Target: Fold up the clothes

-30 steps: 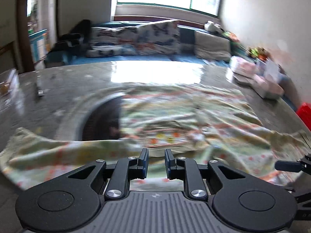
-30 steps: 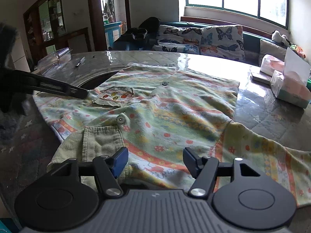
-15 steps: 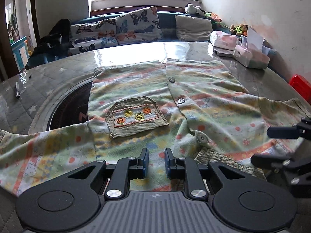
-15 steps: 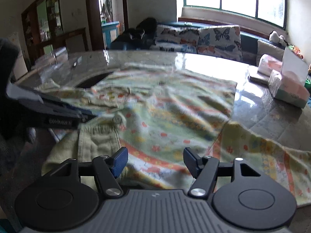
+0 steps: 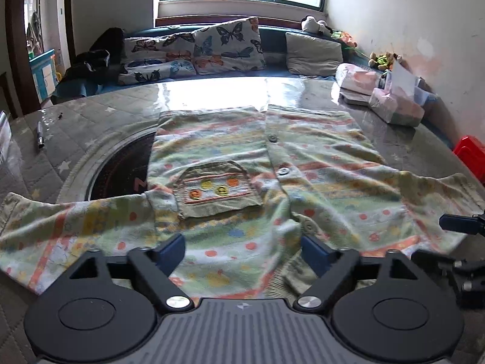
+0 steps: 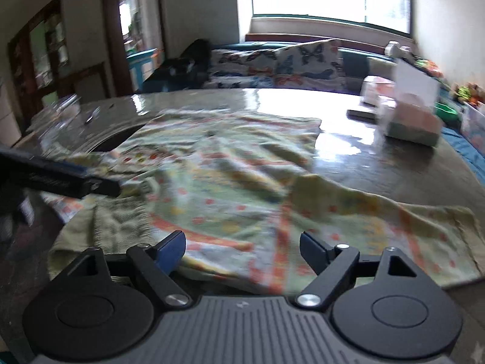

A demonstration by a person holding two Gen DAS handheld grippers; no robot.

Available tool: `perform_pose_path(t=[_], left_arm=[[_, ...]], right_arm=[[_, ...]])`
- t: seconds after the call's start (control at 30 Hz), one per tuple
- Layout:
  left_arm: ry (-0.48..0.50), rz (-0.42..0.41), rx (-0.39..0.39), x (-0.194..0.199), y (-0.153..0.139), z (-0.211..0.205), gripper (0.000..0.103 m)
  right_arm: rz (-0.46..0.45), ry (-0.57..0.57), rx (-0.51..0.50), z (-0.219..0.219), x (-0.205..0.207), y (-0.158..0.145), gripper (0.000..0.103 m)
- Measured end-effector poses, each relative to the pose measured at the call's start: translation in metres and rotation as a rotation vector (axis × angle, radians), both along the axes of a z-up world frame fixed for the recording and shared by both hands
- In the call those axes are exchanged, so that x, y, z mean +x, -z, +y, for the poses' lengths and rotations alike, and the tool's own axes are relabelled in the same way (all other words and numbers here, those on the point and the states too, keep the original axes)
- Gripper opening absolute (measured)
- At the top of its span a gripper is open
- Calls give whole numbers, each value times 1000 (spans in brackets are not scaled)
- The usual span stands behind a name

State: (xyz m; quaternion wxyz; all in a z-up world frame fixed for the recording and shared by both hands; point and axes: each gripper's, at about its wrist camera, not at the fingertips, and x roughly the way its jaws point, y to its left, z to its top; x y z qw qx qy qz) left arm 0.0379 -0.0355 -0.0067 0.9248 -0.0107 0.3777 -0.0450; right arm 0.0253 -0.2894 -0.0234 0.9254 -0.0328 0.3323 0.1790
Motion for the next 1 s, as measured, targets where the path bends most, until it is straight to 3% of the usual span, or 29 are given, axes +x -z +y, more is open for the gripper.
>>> perform_pose_path(t=[0.1,0.27,0.57,1.0], left_arm=[[16,-8,-2,-3,-3,-8,98],[43,-18,-11,-6,-7,-17,103],[38,10,-18,-7,-4,-23,103],[18,43,-11,-5,1,-27,103]], right_arm=[[-9,80,-2,-24,4,0,86],[-29,218,-36,-69,12,2,86],[-29,450,-88,-145,27,13,84],[-15,495,-78,-173,34,25,69]])
